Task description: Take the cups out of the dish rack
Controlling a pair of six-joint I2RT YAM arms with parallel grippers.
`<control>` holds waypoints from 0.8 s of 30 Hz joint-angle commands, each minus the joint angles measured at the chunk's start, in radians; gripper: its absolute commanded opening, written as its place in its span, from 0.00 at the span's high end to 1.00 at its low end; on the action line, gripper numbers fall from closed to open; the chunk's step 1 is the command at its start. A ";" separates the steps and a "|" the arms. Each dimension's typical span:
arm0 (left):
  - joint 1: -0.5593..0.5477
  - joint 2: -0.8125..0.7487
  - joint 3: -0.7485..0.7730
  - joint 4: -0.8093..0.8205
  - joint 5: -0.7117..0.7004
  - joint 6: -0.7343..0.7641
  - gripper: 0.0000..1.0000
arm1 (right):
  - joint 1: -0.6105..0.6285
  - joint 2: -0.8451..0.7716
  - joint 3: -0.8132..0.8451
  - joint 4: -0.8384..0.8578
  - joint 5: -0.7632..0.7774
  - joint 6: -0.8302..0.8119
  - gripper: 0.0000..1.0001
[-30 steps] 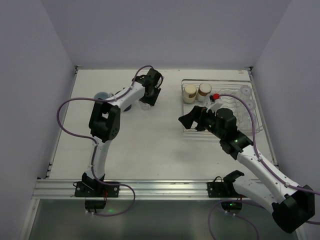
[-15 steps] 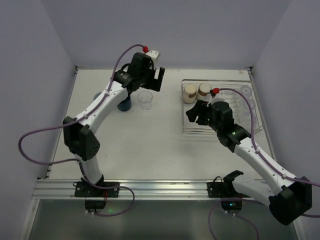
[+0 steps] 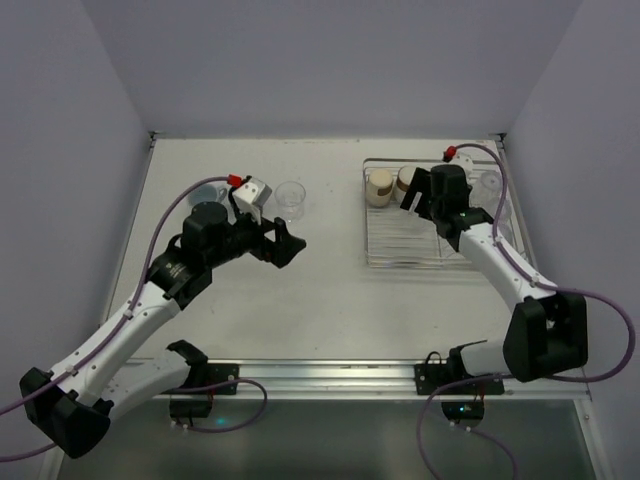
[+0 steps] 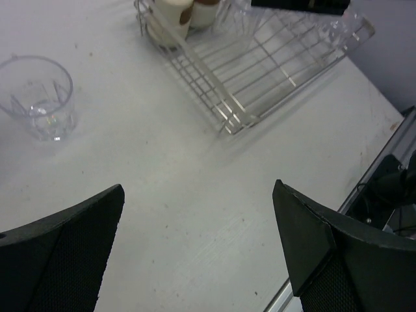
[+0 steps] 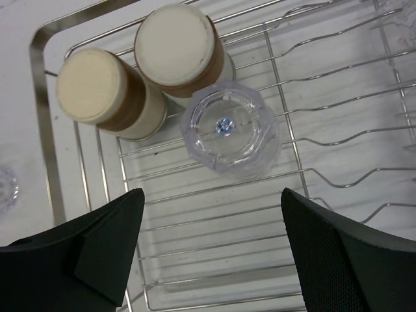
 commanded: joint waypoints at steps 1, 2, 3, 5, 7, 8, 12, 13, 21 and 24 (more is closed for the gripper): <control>-0.001 -0.087 -0.107 0.027 0.017 0.025 0.00 | -0.025 0.089 0.085 -0.005 0.059 -0.054 0.11; -0.001 -0.113 -0.116 0.023 0.005 0.033 0.00 | -0.028 0.111 0.115 -0.012 0.064 -0.061 0.11; -0.001 -0.118 -0.126 0.019 -0.006 0.042 0.00 | -0.041 0.152 0.129 -0.011 0.052 -0.071 0.11; -0.001 -0.112 -0.124 0.017 -0.014 0.047 0.00 | -0.053 0.192 0.172 -0.020 0.036 -0.080 0.11; 0.003 -0.095 -0.104 0.016 0.018 0.058 0.00 | -0.065 0.243 0.200 -0.026 0.038 -0.094 0.12; 0.001 -0.083 -0.097 0.011 0.028 0.061 0.00 | -0.068 0.258 0.224 -0.041 0.047 -0.102 0.13; 0.004 -0.089 -0.104 0.010 0.028 0.065 0.00 | -0.077 0.323 0.261 -0.060 0.096 -0.137 0.14; 0.004 -0.089 -0.104 0.010 0.022 0.065 0.00 | -0.076 0.335 0.266 -0.061 0.081 -0.143 0.14; 0.019 -0.060 -0.101 0.017 0.020 0.055 0.00 | -0.077 0.409 0.310 -0.072 0.002 -0.131 0.36; 0.019 -0.042 -0.097 0.028 0.037 0.038 0.00 | -0.076 0.346 0.274 -0.055 -0.011 -0.116 0.50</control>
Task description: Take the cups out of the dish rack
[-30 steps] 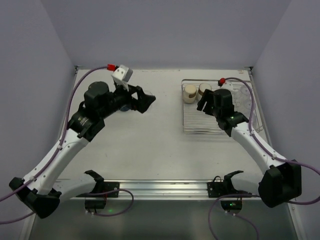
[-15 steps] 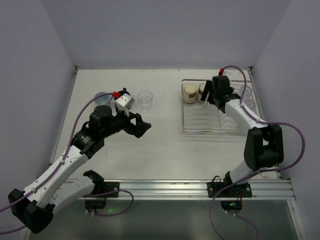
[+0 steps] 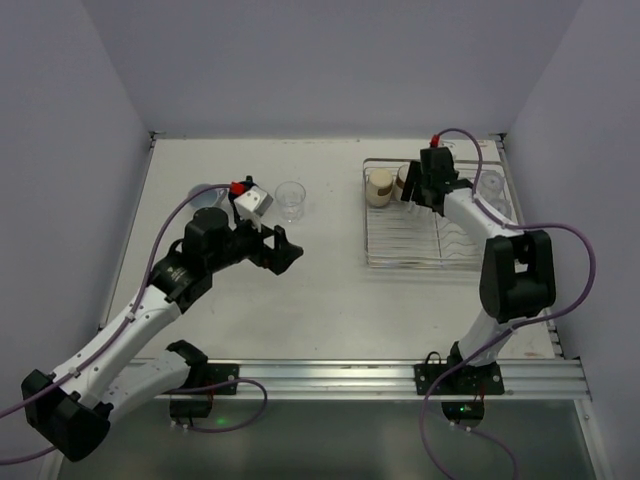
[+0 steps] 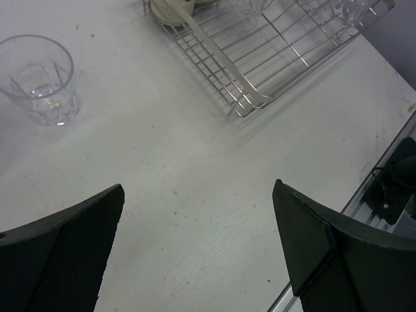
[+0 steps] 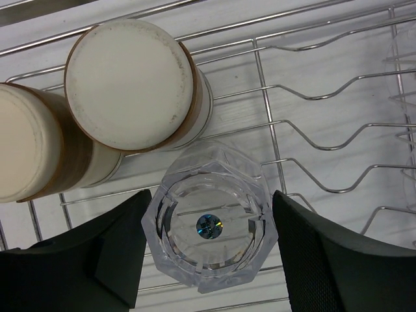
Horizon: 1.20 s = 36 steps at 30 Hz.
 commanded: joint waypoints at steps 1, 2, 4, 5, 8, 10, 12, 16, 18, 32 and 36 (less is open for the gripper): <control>0.006 0.017 0.036 0.048 0.044 -0.018 0.00 | -0.001 -0.080 -0.016 0.005 -0.028 0.013 0.65; 0.006 0.023 0.036 0.056 0.055 -0.026 0.00 | 0.000 -0.105 -0.040 0.007 -0.026 0.020 0.69; 0.006 0.026 0.039 0.083 0.093 -0.056 0.00 | 0.002 -0.195 -0.074 0.015 -0.026 0.038 0.73; 0.006 0.026 0.039 0.093 0.101 -0.067 0.00 | 0.005 -0.230 -0.112 0.027 -0.031 0.044 0.78; 0.006 0.019 0.024 0.131 0.103 -0.114 0.00 | 0.013 -0.387 -0.204 0.068 -0.110 0.096 0.81; 0.007 0.019 0.007 0.201 0.125 -0.167 0.03 | 0.014 -0.501 -0.250 0.094 -0.214 0.125 0.82; 0.004 0.034 -0.021 0.311 0.165 -0.225 0.07 | 0.017 -0.575 -0.319 0.148 -0.296 0.179 0.82; 0.004 0.126 -0.064 0.517 0.318 -0.349 0.15 | 0.026 -0.743 -0.482 0.389 -0.654 0.348 0.82; 0.004 0.181 -0.076 0.629 0.368 -0.418 0.19 | 0.043 -0.763 -0.554 0.508 -0.768 0.482 0.82; -0.048 0.350 -0.081 0.929 0.454 -0.616 0.33 | 0.204 -0.637 -0.623 0.955 -0.936 0.744 0.82; -0.059 0.362 -0.078 0.958 0.465 -0.628 0.53 | 0.220 -0.576 -0.636 1.041 -0.931 0.796 0.82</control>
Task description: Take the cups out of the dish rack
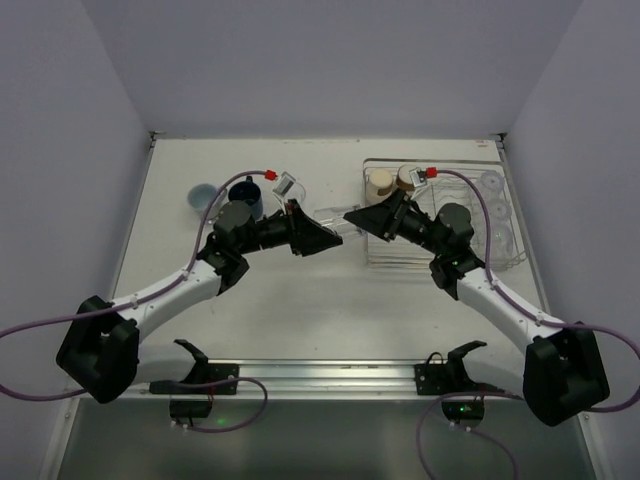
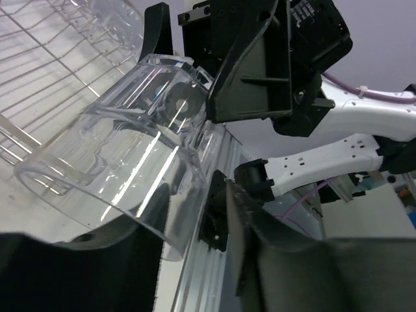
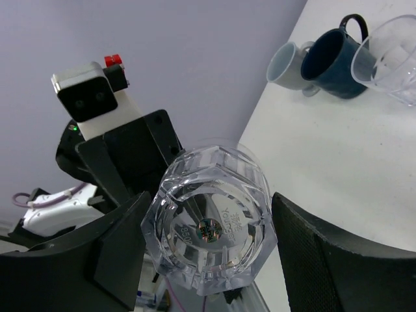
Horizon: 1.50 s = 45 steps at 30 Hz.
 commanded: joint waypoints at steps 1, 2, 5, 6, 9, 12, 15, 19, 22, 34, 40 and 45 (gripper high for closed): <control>-0.015 0.003 0.007 0.110 0.023 -0.030 0.61 | 0.015 0.049 -0.011 0.179 -0.038 0.077 0.82; -0.015 0.000 0.007 0.113 0.017 -0.027 0.80 | 0.023 0.058 -0.011 0.197 -0.041 0.087 0.82; -0.015 -0.023 0.027 0.045 -0.037 0.031 1.00 | 0.030 0.070 -0.020 0.195 -0.033 0.089 0.70; -0.015 -0.029 0.044 -0.008 -0.066 0.062 1.00 | 0.030 0.067 -0.023 0.187 -0.028 0.088 0.44; -0.013 -0.021 0.204 -0.363 -0.315 0.246 1.00 | 0.029 0.032 -0.013 0.040 0.036 0.020 0.07; -0.007 0.029 0.409 -0.678 -0.536 0.407 1.00 | 0.029 -0.020 0.026 -0.158 0.106 -0.078 0.01; 0.010 0.095 0.564 -0.861 -0.673 0.506 1.00 | 0.027 -0.086 0.040 -0.298 0.184 -0.167 0.01; 0.048 0.231 0.721 -1.030 -0.748 0.584 1.00 | 0.029 -0.146 0.035 -0.432 0.266 -0.250 0.01; 0.085 0.316 0.789 -1.109 -0.784 0.619 1.00 | 0.029 -0.174 0.030 -0.482 0.304 -0.305 0.01; 0.112 0.611 1.134 -1.444 -0.807 0.742 1.00 | 0.029 -0.191 0.030 -0.557 0.357 -0.416 0.01; 0.112 0.658 1.167 -1.462 -0.811 0.750 1.00 | 0.029 -0.181 0.030 -0.560 0.340 -0.428 0.01; 0.100 0.715 1.220 -1.487 -0.799 0.756 1.00 | 0.029 -0.191 0.027 -0.568 0.353 -0.434 0.01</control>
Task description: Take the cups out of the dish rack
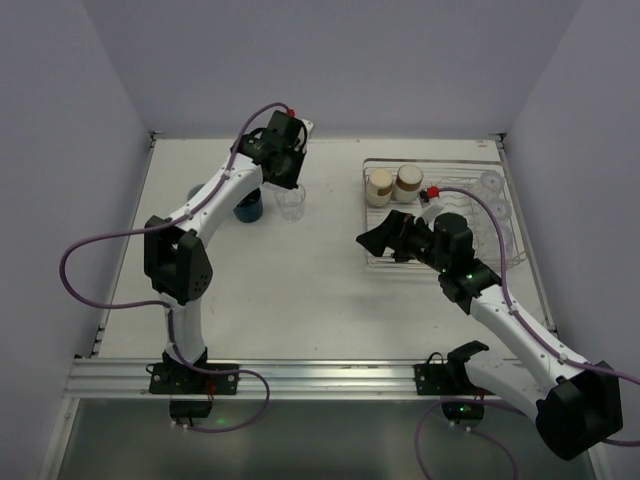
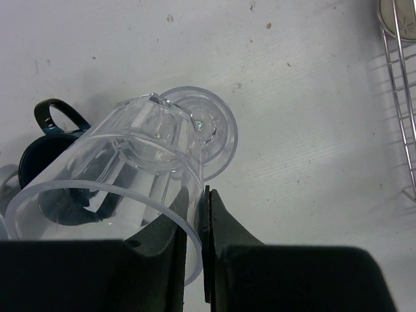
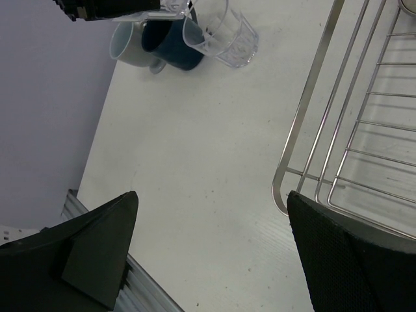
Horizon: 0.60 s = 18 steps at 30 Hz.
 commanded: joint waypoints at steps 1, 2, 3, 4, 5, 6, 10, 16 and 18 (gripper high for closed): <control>-0.014 0.033 0.064 -0.048 0.011 0.045 1.00 | 0.001 -0.012 0.027 0.001 0.030 -0.029 0.01; -0.022 0.039 0.064 -0.047 0.013 0.047 1.00 | 0.001 -0.010 0.028 -0.001 0.031 -0.030 0.01; -0.023 0.045 0.064 -0.045 0.014 0.047 1.00 | 0.001 -0.010 0.027 -0.001 0.031 -0.030 0.01; -0.027 0.051 0.064 -0.047 0.016 0.050 1.00 | 0.001 -0.007 0.028 0.001 0.030 -0.030 0.01; -0.028 0.054 0.064 -0.048 0.016 0.048 1.00 | 0.001 -0.004 0.028 -0.001 0.030 -0.030 0.01; -0.030 0.062 0.062 -0.048 0.016 0.048 1.00 | 0.001 -0.003 0.030 -0.001 0.028 -0.030 0.01; -0.031 0.068 0.044 -0.033 0.020 0.048 1.00 | 0.001 0.000 0.028 -0.001 0.031 -0.030 0.01; -0.034 0.102 0.042 -0.033 0.022 0.056 0.96 | 0.001 0.011 0.028 0.004 0.031 -0.027 0.01; -0.034 0.115 0.045 -0.036 0.011 0.059 0.91 | 0.001 0.014 0.031 0.004 0.034 -0.026 0.01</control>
